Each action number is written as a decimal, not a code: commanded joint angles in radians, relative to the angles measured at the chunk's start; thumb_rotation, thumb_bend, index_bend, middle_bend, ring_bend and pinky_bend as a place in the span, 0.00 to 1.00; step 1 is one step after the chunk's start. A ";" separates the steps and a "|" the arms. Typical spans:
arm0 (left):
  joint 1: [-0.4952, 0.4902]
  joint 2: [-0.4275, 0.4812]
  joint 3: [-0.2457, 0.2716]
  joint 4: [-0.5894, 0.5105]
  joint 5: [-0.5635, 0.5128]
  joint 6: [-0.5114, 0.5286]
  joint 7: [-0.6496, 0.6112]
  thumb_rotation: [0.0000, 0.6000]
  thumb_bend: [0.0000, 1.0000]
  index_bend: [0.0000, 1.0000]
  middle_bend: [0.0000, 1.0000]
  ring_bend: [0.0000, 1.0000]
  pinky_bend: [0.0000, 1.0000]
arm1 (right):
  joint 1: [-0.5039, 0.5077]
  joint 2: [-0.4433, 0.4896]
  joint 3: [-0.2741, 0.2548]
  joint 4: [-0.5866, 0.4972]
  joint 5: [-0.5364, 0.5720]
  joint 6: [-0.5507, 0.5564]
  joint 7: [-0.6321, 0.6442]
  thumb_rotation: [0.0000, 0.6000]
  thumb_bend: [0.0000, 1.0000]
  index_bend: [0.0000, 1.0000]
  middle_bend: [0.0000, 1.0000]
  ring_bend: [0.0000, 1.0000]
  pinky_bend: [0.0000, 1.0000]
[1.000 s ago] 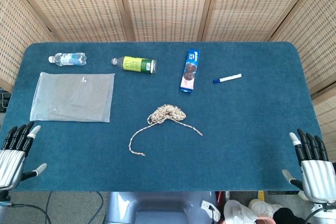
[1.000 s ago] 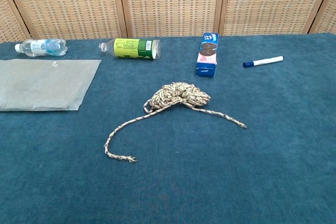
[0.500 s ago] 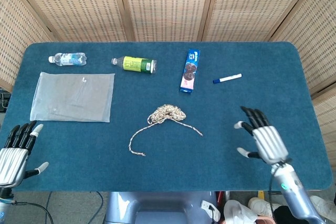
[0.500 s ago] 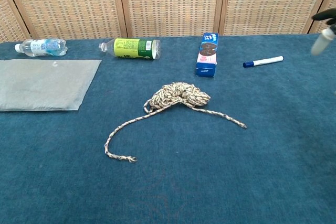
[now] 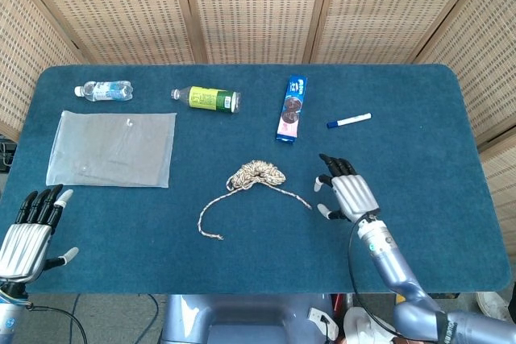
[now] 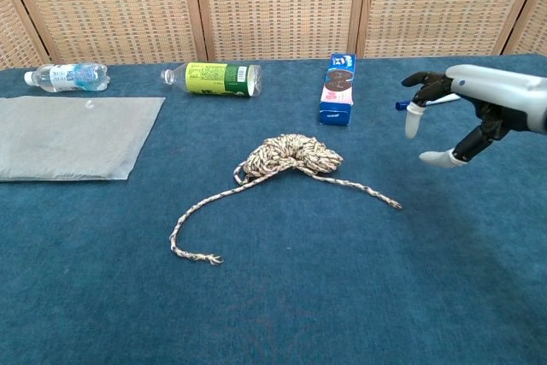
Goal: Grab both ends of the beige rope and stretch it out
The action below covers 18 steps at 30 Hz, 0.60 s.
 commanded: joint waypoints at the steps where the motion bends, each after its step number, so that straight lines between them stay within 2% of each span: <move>1: -0.003 0.007 0.004 -0.006 -0.001 -0.008 0.002 1.00 0.03 0.00 0.00 0.00 0.00 | 0.084 -0.117 0.012 0.095 0.169 -0.035 -0.113 1.00 0.30 0.45 0.00 0.00 0.00; 3: -0.004 0.009 0.006 -0.010 0.000 -0.009 0.002 1.00 0.03 0.00 0.00 0.00 0.00 | 0.110 -0.172 0.015 0.131 0.241 -0.011 -0.161 1.00 0.30 0.45 0.00 0.00 0.00; 9: -0.008 0.010 0.007 -0.010 -0.010 -0.020 0.002 1.00 0.03 0.00 0.00 0.00 0.00 | 0.163 -0.267 0.017 0.216 0.348 0.029 -0.241 1.00 0.30 0.45 0.00 0.00 0.00; 18: -0.015 0.016 0.006 -0.014 -0.026 -0.036 0.002 1.00 0.03 0.00 0.00 0.00 0.00 | 0.195 -0.300 0.016 0.253 0.413 0.043 -0.274 1.00 0.30 0.45 0.00 0.00 0.00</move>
